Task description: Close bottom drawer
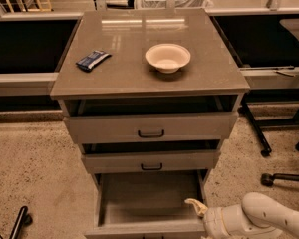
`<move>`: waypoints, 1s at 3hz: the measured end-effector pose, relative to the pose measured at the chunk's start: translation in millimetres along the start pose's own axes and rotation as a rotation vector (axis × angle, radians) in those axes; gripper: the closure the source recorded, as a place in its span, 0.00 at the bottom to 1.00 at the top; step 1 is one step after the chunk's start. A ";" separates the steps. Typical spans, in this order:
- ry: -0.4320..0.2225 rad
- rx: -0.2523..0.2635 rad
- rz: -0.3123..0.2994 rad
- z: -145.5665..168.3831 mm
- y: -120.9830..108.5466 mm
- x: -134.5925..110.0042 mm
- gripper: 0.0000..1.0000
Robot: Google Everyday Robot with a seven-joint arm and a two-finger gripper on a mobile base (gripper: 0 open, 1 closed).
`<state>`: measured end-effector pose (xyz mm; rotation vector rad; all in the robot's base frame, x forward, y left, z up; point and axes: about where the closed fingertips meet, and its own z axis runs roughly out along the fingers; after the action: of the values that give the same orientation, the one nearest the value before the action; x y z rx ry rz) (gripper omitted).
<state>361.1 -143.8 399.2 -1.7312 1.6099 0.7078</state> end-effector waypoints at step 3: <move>0.161 0.097 -0.037 62.0 -5.1 80.5 0.64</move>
Offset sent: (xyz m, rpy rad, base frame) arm 0.0209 -0.0163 -0.1210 -0.1797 -0.1146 -0.1059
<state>376.9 -147.1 298.7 -1.7803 1.6861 0.4750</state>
